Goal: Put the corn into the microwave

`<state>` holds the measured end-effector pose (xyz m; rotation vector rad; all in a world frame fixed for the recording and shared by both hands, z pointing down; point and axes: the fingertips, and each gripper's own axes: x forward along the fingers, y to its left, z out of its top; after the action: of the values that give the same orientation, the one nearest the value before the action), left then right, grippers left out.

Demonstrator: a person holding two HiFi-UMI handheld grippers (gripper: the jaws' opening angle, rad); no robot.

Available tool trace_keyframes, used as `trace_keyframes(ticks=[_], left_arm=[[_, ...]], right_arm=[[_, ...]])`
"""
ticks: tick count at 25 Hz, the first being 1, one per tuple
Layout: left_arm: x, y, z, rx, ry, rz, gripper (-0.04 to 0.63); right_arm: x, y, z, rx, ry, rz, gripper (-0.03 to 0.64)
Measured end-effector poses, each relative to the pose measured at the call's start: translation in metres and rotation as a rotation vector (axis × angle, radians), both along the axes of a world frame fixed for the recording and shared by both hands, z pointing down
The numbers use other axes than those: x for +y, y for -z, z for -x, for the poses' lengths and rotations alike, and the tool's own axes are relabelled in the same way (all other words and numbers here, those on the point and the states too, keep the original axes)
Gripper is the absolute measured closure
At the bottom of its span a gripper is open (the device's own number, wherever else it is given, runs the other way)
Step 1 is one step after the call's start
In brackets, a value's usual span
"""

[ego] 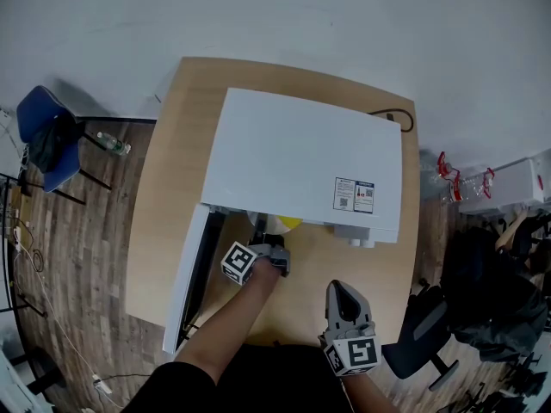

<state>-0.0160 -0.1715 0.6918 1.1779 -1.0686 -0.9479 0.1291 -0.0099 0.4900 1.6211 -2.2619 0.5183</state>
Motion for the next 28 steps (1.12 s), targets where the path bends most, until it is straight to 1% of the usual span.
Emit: trace_keyframes(ticks=[2, 4, 6, 8, 12, 19, 22, 24, 28], left_arm=[[0.000, 0.004, -0.001, 0.000, -0.024, -0.036, 0.565], [-0.001, 0.009, -0.001, -0.013, -0.050, -0.075, 0.532], [-0.002, 0.013, -0.002, -0.037, -0.078, -0.088, 0.492], [-0.001, 0.014, -0.002, -0.051, -0.099, -0.091, 0.484], [0.006, 0.013, -0.002, -0.076, -0.123, -0.047, 0.463], [0.007, 0.010, -0.001, -0.095, -0.149, -0.031, 0.459], [0.008, 0.010, -0.003, -0.133, -0.183, -0.020, 0.457], [0.011, 0.010, -0.003, -0.155, -0.205, -0.016, 0.442], [0.018, 0.007, 0.003, -0.162, -0.210, 0.003, 0.436]], right_arm=[[0.001, -0.001, 0.002, 0.003, 0.003, 0.004, 0.557], [0.003, -0.001, 0.006, 0.000, 0.011, 0.006, 0.557], [0.003, -0.003, 0.009, -0.001, 0.021, 0.008, 0.557], [0.003, -0.003, 0.010, -0.004, 0.022, 0.005, 0.557], [-0.001, 0.000, 0.008, -0.011, -0.005, -0.006, 0.557], [-0.019, 0.014, 0.015, -0.021, -0.002, -0.054, 0.557], [-0.017, 0.014, 0.016, -0.017, -0.001, -0.049, 0.557], [-0.014, 0.011, 0.017, -0.015, -0.004, -0.043, 0.557], [-0.012, 0.008, 0.020, -0.019, -0.008, -0.032, 0.557]])
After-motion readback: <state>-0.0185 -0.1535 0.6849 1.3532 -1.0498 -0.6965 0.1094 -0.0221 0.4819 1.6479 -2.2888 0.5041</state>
